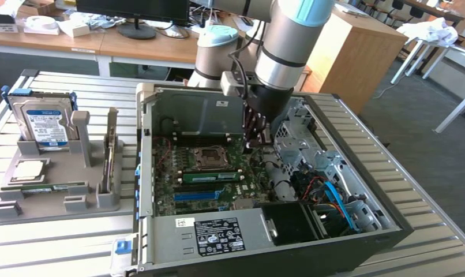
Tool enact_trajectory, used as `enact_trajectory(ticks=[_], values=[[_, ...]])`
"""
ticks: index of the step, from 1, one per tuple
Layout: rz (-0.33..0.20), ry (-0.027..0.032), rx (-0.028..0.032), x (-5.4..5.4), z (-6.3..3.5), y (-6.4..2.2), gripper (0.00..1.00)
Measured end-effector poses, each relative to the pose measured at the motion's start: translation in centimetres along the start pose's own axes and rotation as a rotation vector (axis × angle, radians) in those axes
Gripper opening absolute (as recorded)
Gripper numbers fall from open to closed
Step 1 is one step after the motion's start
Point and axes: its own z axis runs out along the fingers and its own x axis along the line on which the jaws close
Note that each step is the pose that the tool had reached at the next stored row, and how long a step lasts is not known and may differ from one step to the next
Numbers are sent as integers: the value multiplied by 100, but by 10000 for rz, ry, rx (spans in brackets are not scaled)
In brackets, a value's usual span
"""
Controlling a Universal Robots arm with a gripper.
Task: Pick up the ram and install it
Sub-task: 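Press down the ram until it locks into place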
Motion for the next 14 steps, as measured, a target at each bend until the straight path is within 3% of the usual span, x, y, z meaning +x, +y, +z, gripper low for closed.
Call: enact_trajectory(ticks=[14], values=[[0, 0, 0, 4, 167, -3, 10]])
